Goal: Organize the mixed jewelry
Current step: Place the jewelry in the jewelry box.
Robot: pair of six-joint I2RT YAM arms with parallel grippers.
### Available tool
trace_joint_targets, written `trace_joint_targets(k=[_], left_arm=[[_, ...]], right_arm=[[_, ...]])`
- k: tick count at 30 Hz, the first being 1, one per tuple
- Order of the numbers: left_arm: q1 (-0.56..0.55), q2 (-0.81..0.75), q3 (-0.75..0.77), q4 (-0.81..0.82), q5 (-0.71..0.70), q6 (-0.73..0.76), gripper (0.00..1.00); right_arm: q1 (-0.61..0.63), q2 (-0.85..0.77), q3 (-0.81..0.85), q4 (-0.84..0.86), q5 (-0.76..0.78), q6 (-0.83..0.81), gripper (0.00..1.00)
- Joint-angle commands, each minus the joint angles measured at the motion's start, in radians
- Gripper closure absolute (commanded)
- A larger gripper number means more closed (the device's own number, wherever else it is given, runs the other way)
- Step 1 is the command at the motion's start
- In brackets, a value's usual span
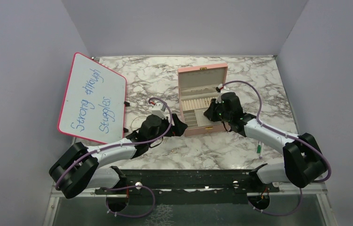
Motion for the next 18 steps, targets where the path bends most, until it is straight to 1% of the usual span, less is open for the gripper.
trace_joint_targets(k=[1, 6, 8, 12, 16, 18], left_arm=[[0.001, -0.027, -0.005, 0.011, -0.02, 0.005, 0.04], [0.001, -0.039, -0.006, 0.011, -0.025, 0.003, 0.04], [0.001, -0.047, -0.004, 0.011, -0.026, 0.003, 0.04], [0.001, -0.059, -0.003, 0.011, -0.026, -0.001, 0.04], [0.003, -0.083, 0.001, -0.009, -0.025, -0.008, 0.04], [0.006, -0.108, 0.006, -0.044, -0.026, -0.014, 0.02]], right_arm=[[0.012, 0.018, 0.009, 0.008, 0.007, -0.011, 0.87], [0.014, -0.002, 0.019, -0.016, 0.005, -0.008, 0.67], [0.014, -0.02, 0.031, -0.027, 0.006, -0.002, 0.62], [0.014, -0.045, 0.057, -0.041, 0.017, 0.01, 0.57], [0.014, -0.059, 0.09, -0.064, 0.036, 0.026, 0.56], [0.014, -0.083, 0.102, -0.096, 0.024, 0.037, 0.56]])
